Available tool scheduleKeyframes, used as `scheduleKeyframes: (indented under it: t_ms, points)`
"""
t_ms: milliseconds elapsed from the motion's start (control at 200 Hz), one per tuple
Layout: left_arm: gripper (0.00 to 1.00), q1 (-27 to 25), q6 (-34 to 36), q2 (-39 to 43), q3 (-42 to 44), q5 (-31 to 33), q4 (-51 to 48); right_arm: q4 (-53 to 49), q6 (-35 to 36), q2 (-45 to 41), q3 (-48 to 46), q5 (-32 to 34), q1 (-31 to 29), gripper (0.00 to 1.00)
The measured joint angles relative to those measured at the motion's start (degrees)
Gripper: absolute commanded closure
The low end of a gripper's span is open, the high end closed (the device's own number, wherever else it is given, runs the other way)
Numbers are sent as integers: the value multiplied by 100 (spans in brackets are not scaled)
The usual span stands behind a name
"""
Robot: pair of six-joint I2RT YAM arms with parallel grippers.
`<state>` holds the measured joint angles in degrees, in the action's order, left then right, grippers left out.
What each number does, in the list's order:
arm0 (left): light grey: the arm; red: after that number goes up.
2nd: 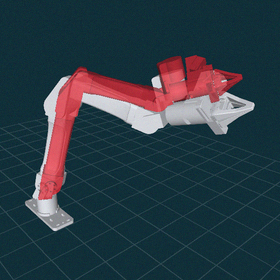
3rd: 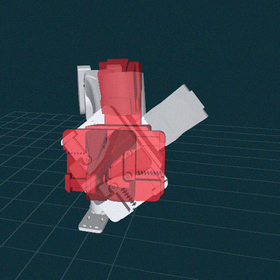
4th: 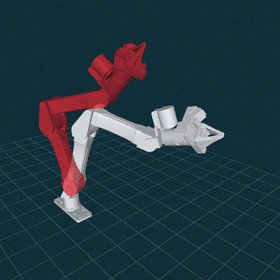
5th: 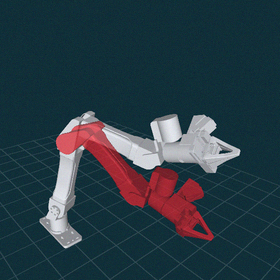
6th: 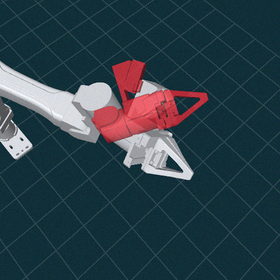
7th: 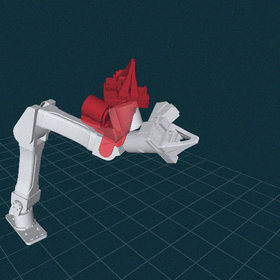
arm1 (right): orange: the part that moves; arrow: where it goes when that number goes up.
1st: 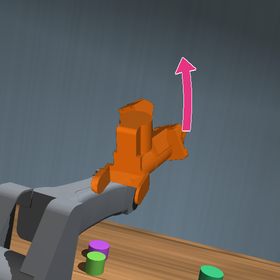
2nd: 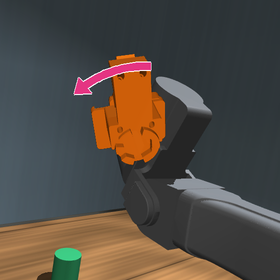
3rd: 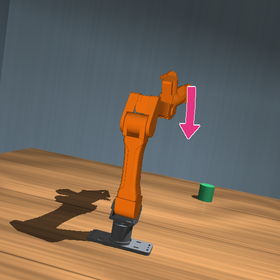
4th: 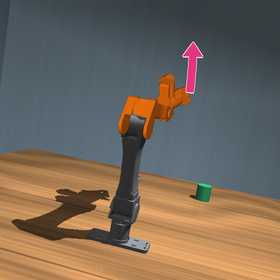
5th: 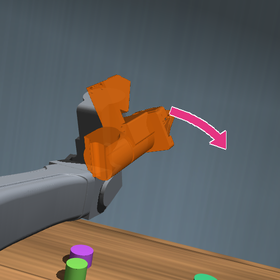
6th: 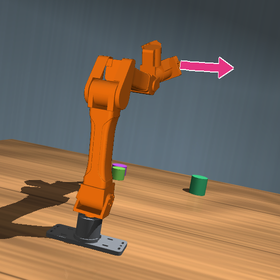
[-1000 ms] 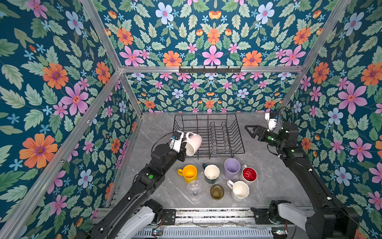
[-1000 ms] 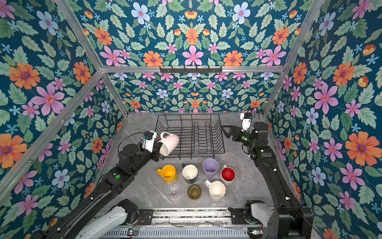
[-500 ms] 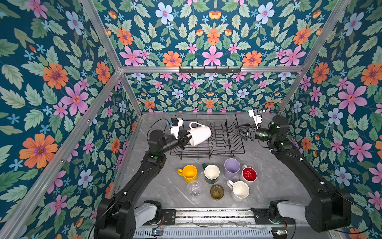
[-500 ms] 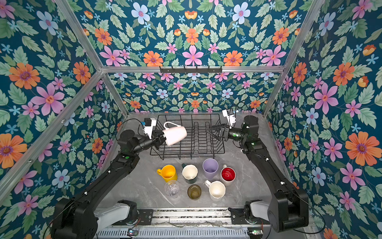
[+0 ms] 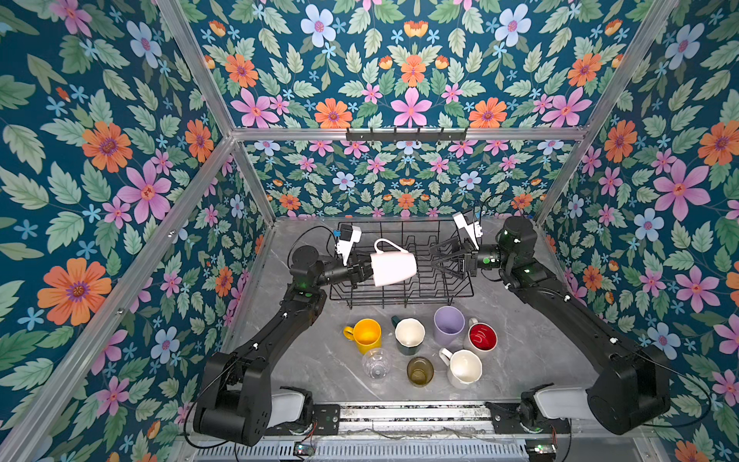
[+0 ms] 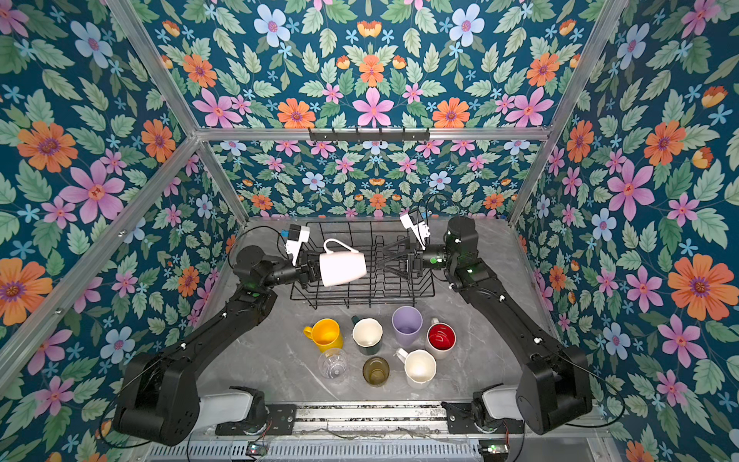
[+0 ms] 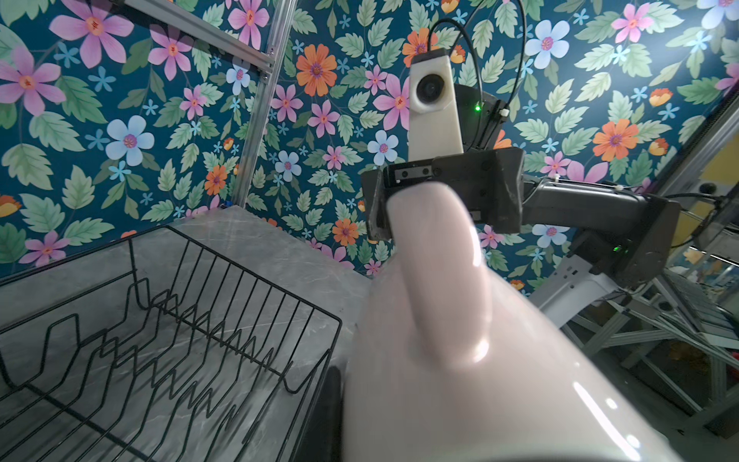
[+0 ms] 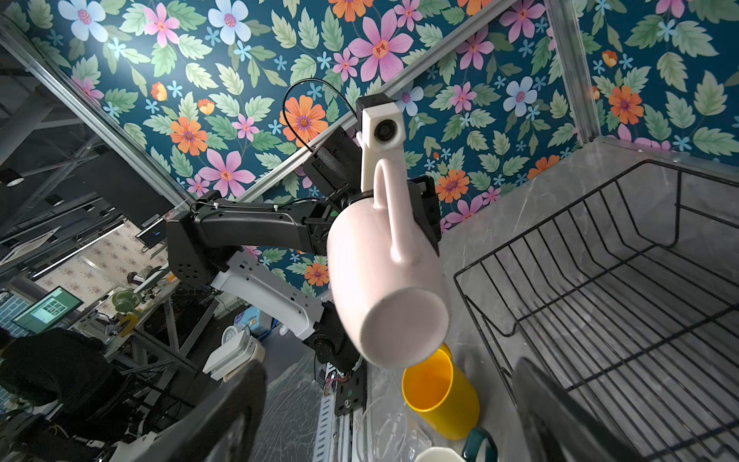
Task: Load the cups into the dish rack
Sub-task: 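Lift the pink mug toward the rack while the right gripper reaches toward it, then grasp the pink mug's handle with the right gripper above the rack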
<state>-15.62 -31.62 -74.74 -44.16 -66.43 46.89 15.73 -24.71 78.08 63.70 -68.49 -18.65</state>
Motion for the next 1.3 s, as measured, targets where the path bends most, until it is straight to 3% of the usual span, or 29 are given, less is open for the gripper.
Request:
scheduleKeyframes:
  t_ms: [375,1300]
  points:
    - [100,0,-551,-129,70,-273,686,-48,149,378,400,-28,-573,5]
    - [100,-2,-802,-149,107,-350,944,-522,238,1058,1045,267,-1349,9]
